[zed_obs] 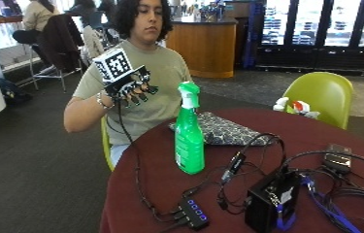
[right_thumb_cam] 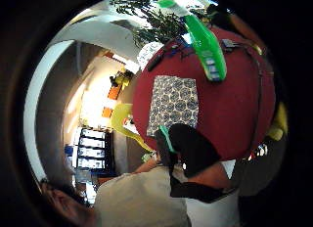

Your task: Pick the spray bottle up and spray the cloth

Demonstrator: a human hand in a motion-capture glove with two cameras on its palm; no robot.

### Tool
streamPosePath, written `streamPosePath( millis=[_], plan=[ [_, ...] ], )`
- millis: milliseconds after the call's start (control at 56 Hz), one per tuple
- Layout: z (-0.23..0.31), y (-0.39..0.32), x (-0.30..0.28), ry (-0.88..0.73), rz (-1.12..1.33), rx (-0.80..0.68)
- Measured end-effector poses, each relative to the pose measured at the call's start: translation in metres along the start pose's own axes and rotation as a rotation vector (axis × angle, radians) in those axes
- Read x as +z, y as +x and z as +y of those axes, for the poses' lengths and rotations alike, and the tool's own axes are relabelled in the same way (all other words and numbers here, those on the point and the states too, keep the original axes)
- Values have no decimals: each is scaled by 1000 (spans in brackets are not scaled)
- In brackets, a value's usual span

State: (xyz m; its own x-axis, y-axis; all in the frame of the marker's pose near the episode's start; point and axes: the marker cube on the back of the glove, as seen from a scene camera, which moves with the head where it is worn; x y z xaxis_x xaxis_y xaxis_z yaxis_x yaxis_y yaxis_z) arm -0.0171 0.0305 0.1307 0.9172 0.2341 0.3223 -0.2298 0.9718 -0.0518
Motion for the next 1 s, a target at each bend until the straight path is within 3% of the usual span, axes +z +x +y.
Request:
streamPosePath(
  millis=[715,875,1000],
  plan=[
    [-17,3,9,5,-47,23],
    [-69,3,13,63,-197,44],
    [-104,-9,26,116,-457,78]
  ],
)
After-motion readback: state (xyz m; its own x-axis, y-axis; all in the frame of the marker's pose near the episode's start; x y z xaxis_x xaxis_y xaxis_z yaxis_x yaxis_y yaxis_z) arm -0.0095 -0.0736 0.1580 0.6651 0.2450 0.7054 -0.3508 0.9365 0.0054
